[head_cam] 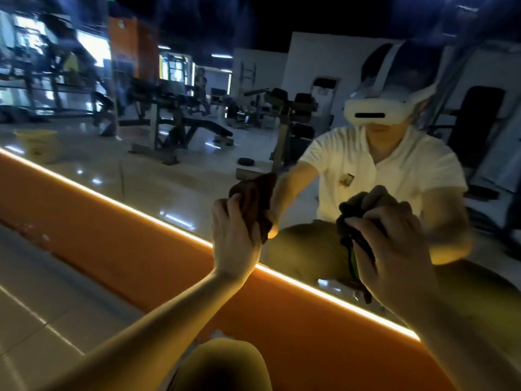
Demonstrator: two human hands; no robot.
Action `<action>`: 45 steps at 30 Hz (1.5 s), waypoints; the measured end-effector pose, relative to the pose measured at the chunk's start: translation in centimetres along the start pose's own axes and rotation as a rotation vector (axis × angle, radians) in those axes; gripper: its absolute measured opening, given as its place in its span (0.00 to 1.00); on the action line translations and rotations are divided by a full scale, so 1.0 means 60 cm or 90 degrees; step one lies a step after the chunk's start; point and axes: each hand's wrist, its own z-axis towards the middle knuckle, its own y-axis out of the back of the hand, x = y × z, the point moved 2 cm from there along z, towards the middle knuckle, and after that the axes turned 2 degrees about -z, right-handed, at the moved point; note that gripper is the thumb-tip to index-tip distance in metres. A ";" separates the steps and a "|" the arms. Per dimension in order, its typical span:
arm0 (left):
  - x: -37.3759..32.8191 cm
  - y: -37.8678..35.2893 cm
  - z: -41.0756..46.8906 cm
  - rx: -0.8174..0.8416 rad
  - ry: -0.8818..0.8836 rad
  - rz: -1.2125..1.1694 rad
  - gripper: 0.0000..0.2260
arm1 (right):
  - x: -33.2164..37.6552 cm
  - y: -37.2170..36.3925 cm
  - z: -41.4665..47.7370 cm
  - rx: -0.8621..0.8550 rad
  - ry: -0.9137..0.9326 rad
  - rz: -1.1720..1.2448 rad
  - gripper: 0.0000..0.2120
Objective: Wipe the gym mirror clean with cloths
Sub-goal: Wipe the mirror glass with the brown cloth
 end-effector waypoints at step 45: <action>-0.460 -0.281 -0.343 0.335 -0.826 0.137 0.29 | -0.368 0.360 -0.372 -0.099 -0.359 -0.032 0.12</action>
